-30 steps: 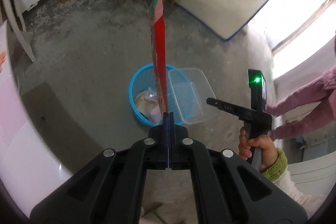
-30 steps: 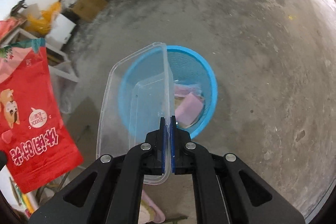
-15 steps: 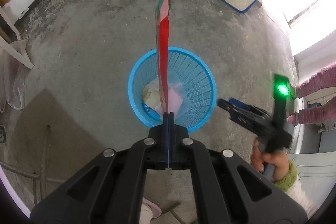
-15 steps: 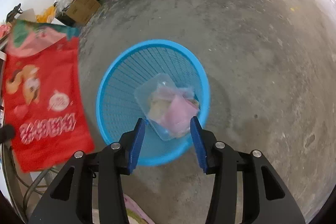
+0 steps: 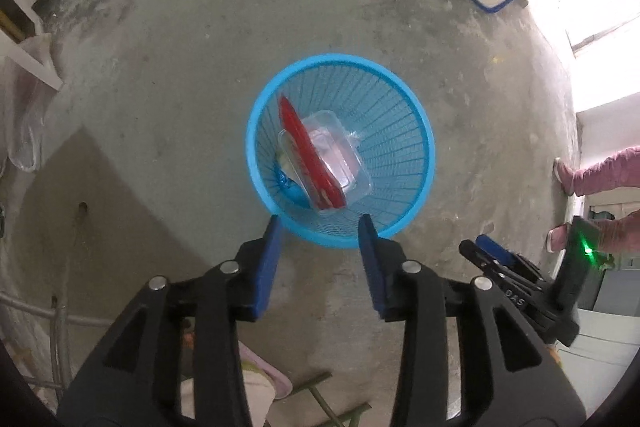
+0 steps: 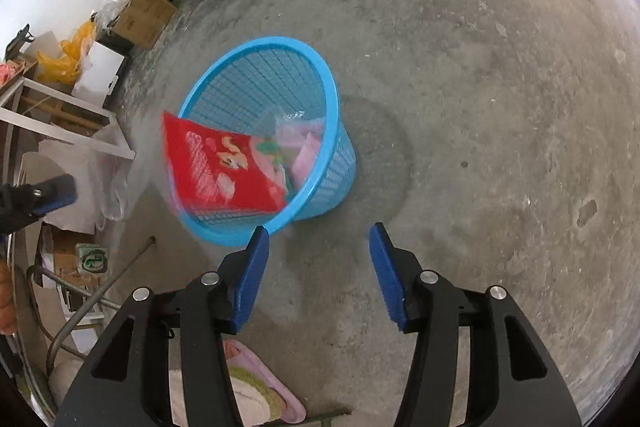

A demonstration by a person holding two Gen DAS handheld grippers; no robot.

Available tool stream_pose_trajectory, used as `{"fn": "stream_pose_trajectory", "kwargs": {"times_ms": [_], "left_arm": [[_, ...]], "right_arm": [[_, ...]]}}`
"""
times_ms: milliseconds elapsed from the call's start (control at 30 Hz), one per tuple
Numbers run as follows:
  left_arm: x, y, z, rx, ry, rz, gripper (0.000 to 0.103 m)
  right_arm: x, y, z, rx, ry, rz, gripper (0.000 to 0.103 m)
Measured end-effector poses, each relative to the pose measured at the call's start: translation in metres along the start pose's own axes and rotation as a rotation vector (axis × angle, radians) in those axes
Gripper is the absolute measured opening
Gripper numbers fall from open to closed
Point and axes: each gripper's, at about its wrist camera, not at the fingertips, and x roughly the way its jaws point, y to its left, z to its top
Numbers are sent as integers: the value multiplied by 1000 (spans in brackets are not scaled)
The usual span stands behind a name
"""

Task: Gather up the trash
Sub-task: 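Carry tray and bag over the blue wastebasket and open both grippers, then move both open grippers back from the wastebasket toward the table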

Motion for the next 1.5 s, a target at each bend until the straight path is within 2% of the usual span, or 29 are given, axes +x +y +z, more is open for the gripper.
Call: {"fn": "stream_pose_trajectory", "kwargs": {"times_ms": [133,367,433,533,700,833,1000,1167,1300,1500], "left_arm": [[-39,10,-8,-18,-65,2,46],[-125,29,-45,-67,-234,-21,57],[-148,33,-65,-61,-299,-5,62],[-171,42,-100,-73,-370,30,63],[-200,63,-160,-149,-436,-15,64],[-225,79,-219,-160,-509,-2,68],[-243,100,-283,-183,-565,27,70],[-244,120,-342,-229,-590,66,71],[-233,128,-371,-262,-575,67,71],[-225,131,-407,-250,-609,141,71]], "right_arm": [[-4,5,-7,0,4,19,53],[-32,29,-17,-49,-31,75,55],[-47,39,-21,-71,-58,102,60],[-68,59,-32,-122,-80,146,64],[-106,103,-51,-244,-110,201,71],[-134,143,-67,-349,-137,226,74],[-161,193,-91,-465,-138,297,75],[-173,252,-122,-616,-97,353,76],[-178,308,-148,-770,-62,394,76],[-175,402,-190,-1025,-8,412,78]]}}
